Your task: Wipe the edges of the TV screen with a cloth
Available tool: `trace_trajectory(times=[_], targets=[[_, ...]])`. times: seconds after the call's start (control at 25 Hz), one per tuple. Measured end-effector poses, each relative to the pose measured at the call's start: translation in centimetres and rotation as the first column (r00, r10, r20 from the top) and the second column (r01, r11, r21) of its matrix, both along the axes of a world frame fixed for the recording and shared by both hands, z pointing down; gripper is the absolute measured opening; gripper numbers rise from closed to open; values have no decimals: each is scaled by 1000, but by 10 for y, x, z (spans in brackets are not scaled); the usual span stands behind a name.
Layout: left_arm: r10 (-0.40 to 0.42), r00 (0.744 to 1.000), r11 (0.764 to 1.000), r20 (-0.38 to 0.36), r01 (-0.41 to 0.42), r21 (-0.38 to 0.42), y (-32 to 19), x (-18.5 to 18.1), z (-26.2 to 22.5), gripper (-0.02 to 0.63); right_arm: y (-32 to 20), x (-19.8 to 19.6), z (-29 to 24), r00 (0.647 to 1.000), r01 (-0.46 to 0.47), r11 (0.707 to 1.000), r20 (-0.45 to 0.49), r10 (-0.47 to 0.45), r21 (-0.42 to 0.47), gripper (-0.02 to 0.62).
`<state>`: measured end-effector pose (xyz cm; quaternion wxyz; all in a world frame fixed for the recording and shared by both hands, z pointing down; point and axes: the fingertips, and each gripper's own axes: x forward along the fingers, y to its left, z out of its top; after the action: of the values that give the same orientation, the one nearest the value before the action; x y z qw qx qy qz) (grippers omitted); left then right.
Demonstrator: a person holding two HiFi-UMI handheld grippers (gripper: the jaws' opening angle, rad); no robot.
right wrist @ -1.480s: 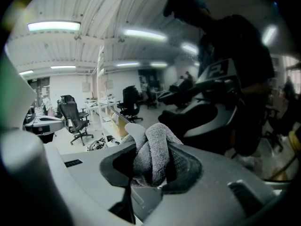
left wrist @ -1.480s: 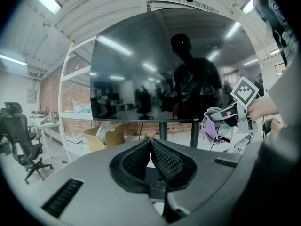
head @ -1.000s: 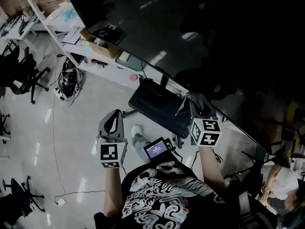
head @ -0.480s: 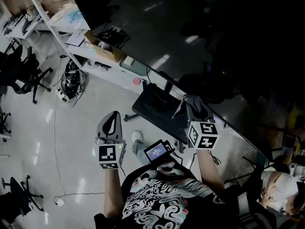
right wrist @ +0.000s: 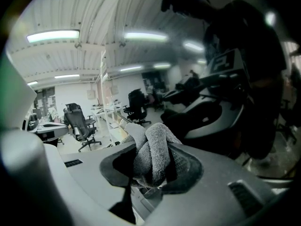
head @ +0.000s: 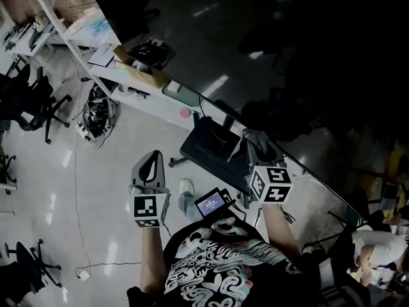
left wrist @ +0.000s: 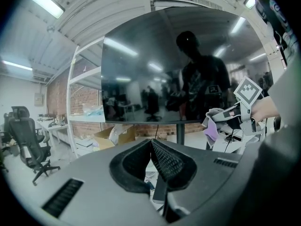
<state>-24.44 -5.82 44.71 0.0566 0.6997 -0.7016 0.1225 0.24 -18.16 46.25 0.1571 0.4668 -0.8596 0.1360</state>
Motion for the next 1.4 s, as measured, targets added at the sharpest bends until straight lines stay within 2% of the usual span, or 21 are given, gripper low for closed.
trace_trajectory(times=[0.48,0.8,1.4], targets=[[-15,1000,1000,-25,15,-6,-16,-35,11,18,-18,-38,3,1000,17,1000,-14,-17,-15,149],[-39,999,999,-37,39,-13,-23,-75,19,17,-31,-76,7,1000,20,1000,-11,-21,-19,149],[-33,999,999,-32,33,-13,-59,-138,13,17,-55,-138,7,1000,13,999,14,-12,-49,149]])
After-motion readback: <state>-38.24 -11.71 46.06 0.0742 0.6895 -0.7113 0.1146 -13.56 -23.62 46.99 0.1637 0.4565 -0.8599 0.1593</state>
